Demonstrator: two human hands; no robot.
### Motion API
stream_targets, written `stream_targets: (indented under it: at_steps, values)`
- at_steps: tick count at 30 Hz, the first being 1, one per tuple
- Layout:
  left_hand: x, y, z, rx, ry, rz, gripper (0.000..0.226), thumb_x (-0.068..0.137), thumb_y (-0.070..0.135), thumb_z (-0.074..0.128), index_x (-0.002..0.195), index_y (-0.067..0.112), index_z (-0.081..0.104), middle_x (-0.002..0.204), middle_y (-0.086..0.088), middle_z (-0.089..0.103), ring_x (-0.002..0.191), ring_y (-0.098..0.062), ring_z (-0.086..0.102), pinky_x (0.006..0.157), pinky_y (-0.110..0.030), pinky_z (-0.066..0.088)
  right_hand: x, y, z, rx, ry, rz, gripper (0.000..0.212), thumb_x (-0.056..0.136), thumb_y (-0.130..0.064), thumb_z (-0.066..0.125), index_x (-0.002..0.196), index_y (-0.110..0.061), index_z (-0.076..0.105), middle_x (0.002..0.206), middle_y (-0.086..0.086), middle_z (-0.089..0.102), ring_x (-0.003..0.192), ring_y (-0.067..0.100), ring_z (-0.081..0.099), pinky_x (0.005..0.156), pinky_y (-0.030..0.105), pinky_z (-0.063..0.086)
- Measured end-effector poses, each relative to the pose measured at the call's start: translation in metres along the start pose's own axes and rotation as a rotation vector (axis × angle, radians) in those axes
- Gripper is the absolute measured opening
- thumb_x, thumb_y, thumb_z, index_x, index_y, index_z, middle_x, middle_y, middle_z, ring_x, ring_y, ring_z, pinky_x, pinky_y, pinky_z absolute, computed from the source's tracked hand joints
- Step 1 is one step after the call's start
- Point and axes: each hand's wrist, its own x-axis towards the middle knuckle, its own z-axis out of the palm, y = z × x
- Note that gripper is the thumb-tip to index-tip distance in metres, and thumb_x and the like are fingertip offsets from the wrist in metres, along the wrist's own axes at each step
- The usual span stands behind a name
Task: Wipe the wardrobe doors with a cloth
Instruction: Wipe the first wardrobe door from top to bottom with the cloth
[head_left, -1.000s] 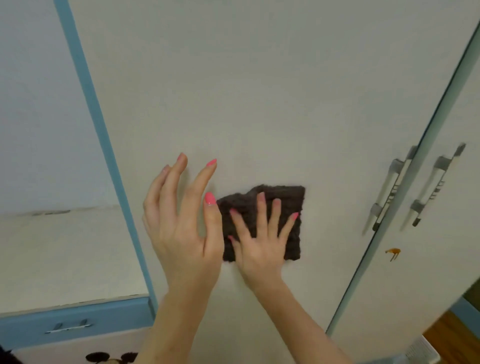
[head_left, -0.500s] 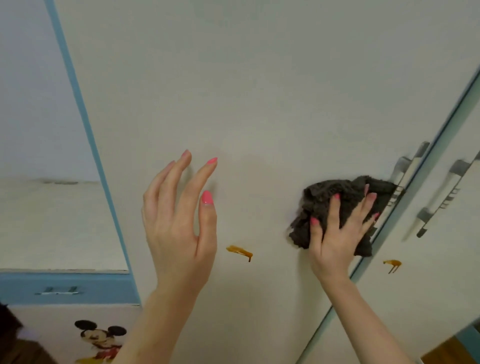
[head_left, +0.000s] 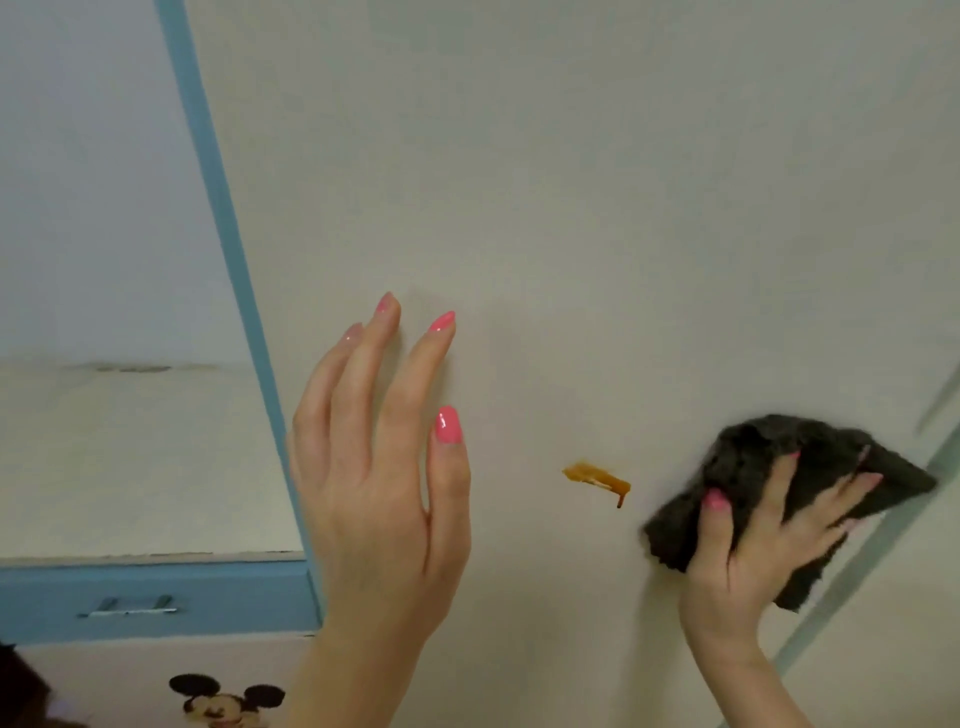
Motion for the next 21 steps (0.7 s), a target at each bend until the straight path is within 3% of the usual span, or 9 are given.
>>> stream_targets:
  at_steps: [2,5,10,17,21]
  values:
    - [-0.002,-0.004,0.002,0.020,0.007,0.039,0.039,0.095,0.018,0.032,0.132,0.015,0.046,0.140,-0.006,0.040,0.131,-0.027,0.036,0.113,-0.034,0.024,-0.001,-0.044,0.009,0.025,-0.002,0.012,0.052,0.099,-0.044,0.030,0.149,-0.040,0.014,0.150,0.032,0.010,0.140,0.048,0.000,0.111,0.062,-0.003]
    - [-0.005,-0.012,0.001,0.037,-0.018,0.034,0.040,0.097,0.022,0.031,0.134,0.016,0.043,0.142,-0.007,0.037,0.136,-0.026,0.030,0.109,-0.053,0.028,-0.013,-0.113,0.024,0.006,-0.099,-0.143,0.045,0.099,-0.050,0.024,0.143,-0.040,0.022,0.156,0.020,0.004,0.144,0.037,-0.005,0.112,0.064,-0.002]
    - [-0.011,-0.020,-0.007,0.032,0.021,-0.001,0.040,0.095,0.016,0.035,0.134,0.014,0.042,0.143,-0.013,0.035,0.137,-0.031,0.026,0.111,-0.058,0.022,-0.025,-0.196,0.049,-0.083,-0.110,-0.261,0.045,0.103,-0.046,0.012,0.148,-0.038,0.010,0.148,0.006,0.025,0.143,0.031,0.002,0.108,0.069,0.013]
    - [-0.027,-0.025,-0.011,0.057,0.016,-0.003,0.042,0.095,0.016,0.034,0.136,0.013,0.038,0.145,-0.012,0.032,0.139,-0.030,0.022,0.116,-0.052,0.016,-0.055,-0.175,0.057,-0.084,-0.057,-0.435,0.060,0.102,-0.043,0.026,0.152,-0.023,-0.001,0.147,-0.001,0.033,0.146,0.025,0.009,0.113,0.061,0.014]
    - [-0.034,-0.024,-0.006,0.050,-0.004,-0.030,0.042,0.096,0.021,0.031,0.137,0.016,0.038,0.147,-0.010,0.031,0.142,-0.028,0.018,0.117,-0.049,0.013,-0.084,-0.121,0.049,-0.158,-0.111,-0.695,0.078,0.087,-0.048,0.058,0.150,-0.025,0.020,0.153,0.000,0.024,0.146,0.022,0.015,0.115,0.056,0.012]
